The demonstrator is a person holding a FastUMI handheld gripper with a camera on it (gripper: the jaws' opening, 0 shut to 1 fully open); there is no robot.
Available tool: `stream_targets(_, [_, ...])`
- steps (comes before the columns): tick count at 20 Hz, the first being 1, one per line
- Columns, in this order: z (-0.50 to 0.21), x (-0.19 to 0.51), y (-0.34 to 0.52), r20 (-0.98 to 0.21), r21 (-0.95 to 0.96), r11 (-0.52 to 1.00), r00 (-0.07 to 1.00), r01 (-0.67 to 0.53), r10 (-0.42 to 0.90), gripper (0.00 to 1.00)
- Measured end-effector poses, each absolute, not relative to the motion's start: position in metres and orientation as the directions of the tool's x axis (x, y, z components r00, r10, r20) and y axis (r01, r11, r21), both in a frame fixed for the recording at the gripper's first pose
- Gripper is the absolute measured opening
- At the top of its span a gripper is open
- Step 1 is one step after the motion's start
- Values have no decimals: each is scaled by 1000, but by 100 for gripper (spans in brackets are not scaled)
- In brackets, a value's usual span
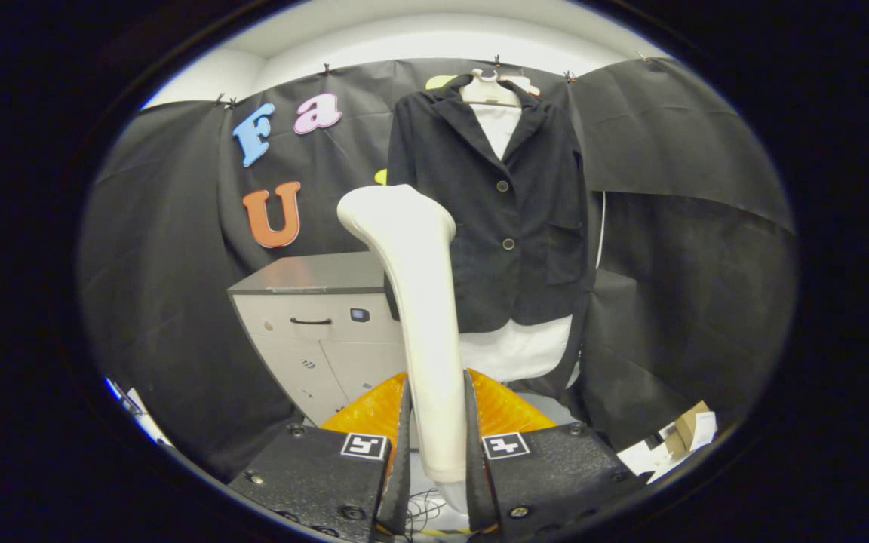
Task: Iron the clothes twice with a garment steamer, once on the left side and once on the right side.
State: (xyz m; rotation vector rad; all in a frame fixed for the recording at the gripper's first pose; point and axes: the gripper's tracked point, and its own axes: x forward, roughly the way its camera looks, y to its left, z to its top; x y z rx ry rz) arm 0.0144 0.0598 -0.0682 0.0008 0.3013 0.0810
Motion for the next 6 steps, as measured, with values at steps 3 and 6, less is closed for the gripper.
stream_targets(3, [-67, 10, 64, -293, 12, 995, 951, -96, 95, 33])
stream_targets(6, [-67, 9, 66, -295, 16, 995, 950, -103, 103, 33])
